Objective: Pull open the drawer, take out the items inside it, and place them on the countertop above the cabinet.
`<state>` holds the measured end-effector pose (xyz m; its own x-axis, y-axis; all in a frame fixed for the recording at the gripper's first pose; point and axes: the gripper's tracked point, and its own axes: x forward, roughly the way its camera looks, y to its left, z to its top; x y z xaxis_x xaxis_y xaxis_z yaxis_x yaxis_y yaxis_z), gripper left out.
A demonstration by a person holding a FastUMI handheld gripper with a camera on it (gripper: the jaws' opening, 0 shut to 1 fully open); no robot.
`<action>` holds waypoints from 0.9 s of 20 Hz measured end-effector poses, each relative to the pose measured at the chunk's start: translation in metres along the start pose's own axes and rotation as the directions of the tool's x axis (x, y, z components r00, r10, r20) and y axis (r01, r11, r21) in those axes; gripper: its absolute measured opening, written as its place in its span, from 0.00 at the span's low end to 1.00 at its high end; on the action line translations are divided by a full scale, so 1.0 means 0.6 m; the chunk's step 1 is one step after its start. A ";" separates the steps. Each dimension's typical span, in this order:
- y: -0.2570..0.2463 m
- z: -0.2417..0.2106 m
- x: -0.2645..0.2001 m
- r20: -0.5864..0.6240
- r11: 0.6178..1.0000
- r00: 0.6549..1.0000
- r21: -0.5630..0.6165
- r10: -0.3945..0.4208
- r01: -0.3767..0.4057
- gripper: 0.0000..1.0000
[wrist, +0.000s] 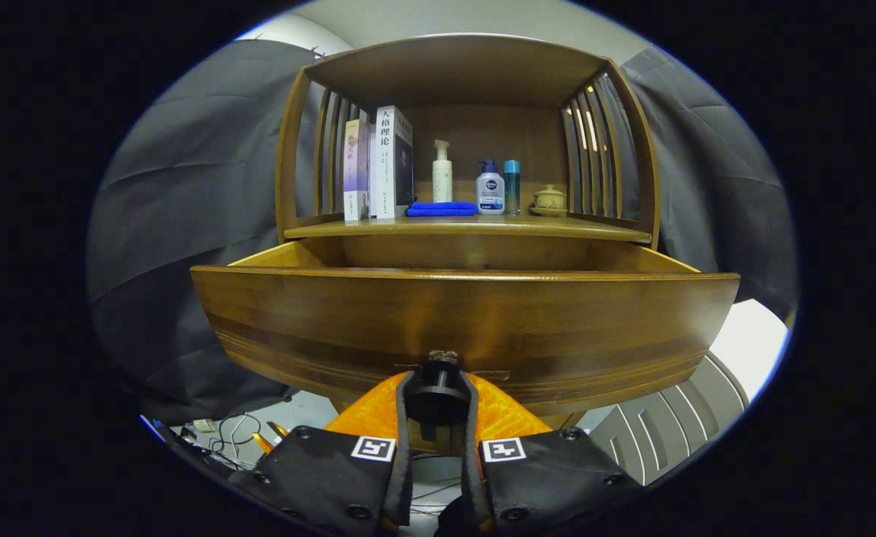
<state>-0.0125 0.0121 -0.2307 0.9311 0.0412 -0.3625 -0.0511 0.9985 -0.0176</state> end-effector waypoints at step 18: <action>0.007 0.000 -0.078 -0.027 0.997 0.996 -0.014 0.080 -0.081 0.52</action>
<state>-0.0561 0.0142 -0.2135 0.9138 0.1205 -0.3878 -0.1311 0.9914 -0.0009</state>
